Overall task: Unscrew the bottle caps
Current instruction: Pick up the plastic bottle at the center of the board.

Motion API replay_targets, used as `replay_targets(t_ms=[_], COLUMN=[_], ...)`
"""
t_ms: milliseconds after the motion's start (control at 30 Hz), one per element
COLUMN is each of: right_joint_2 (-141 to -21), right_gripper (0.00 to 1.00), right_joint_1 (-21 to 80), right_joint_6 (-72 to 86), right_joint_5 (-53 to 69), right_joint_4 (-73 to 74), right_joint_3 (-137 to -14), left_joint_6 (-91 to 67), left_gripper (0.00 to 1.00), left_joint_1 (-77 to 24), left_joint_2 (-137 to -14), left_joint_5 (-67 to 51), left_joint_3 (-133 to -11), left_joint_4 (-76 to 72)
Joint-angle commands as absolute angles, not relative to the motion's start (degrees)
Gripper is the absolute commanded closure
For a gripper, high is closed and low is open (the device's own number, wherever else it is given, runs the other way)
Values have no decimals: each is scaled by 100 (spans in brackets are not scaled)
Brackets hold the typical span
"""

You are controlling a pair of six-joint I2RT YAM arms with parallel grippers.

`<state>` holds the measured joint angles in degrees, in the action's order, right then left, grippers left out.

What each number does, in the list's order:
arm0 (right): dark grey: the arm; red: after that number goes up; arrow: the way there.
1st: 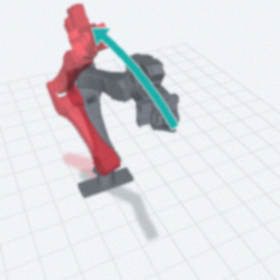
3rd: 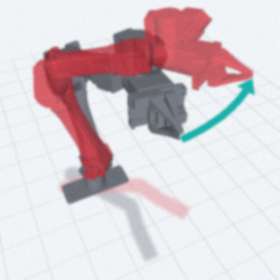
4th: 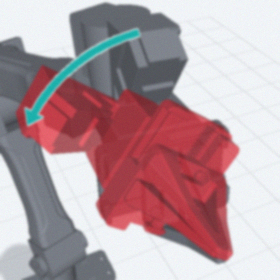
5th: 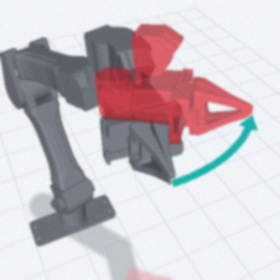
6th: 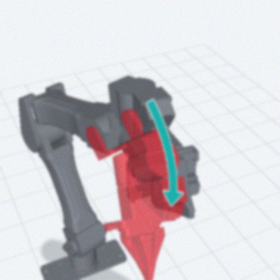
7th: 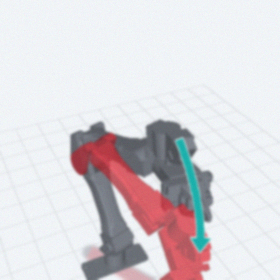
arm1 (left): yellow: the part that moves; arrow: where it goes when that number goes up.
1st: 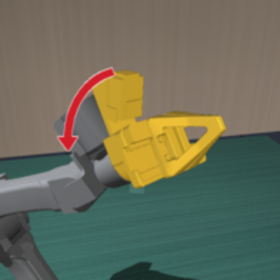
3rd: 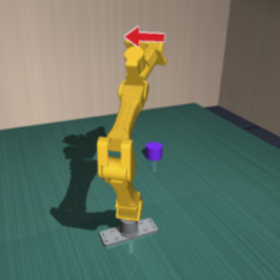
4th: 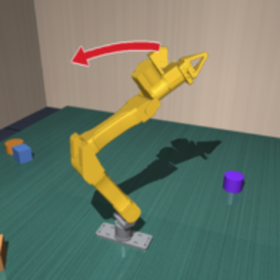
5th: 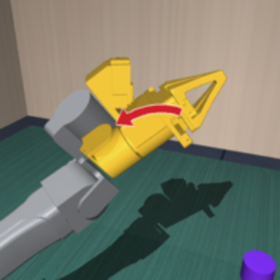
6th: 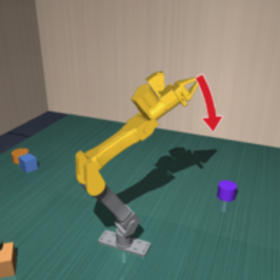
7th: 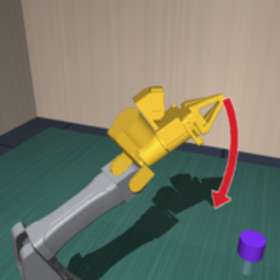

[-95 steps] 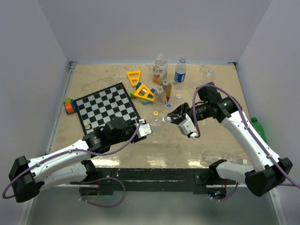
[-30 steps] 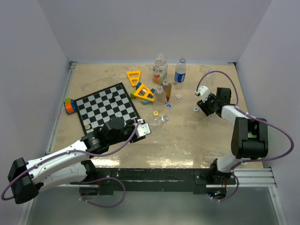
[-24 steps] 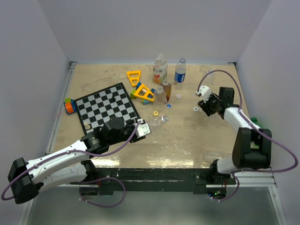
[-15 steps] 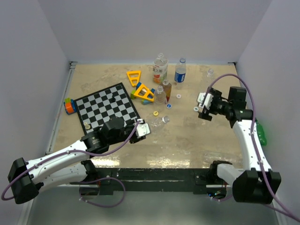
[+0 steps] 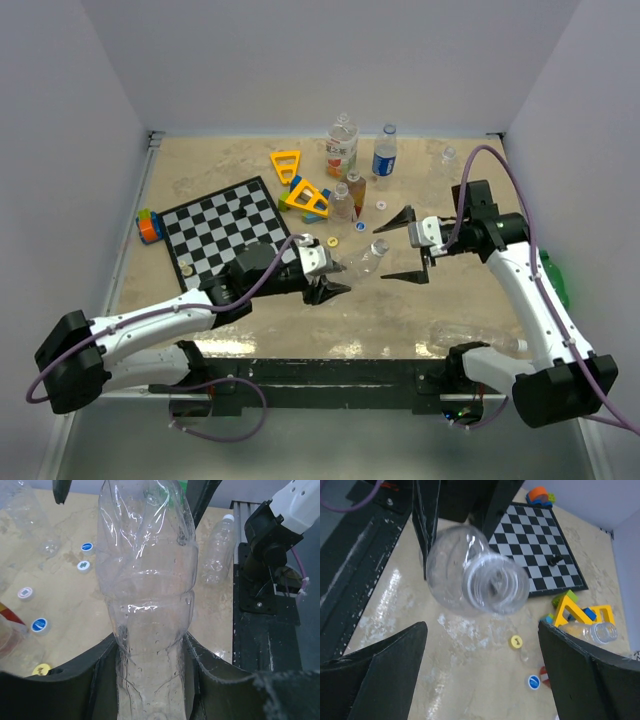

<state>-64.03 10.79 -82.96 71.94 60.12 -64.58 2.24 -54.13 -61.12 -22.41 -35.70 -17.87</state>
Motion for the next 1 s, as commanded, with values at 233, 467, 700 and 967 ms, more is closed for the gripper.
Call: replay_targets(t_ms=[233, 467, 700, 967], right_joint_2=[-6627, -6741, -6636, -6285], right_gripper=[15, 25, 73, 85], right_joint_1=[1503, 1556, 1600, 1547], right_joint_6=[-6672, -6487, -6003, -4756], right_joint_5=[7875, 7946, 7849, 7068], right_joint_4=[5678, 5643, 5203, 4386], right_joint_3=[-6574, -6671, -6574, -6618], left_joint_6=[-659, -861, -1037, -564], left_gripper=[100, 100, 89, 9], left_joint_1=[-5458, -5458, -5449, -5441], left_joint_2=[-6855, -7040, -7040, -6172], left_joint_5=[-2435, -2426, -2382, -1688], left_joint_3=[-3700, -3665, -3674, -3779], left_joint_4=[-3638, -3937, -4087, -2596])
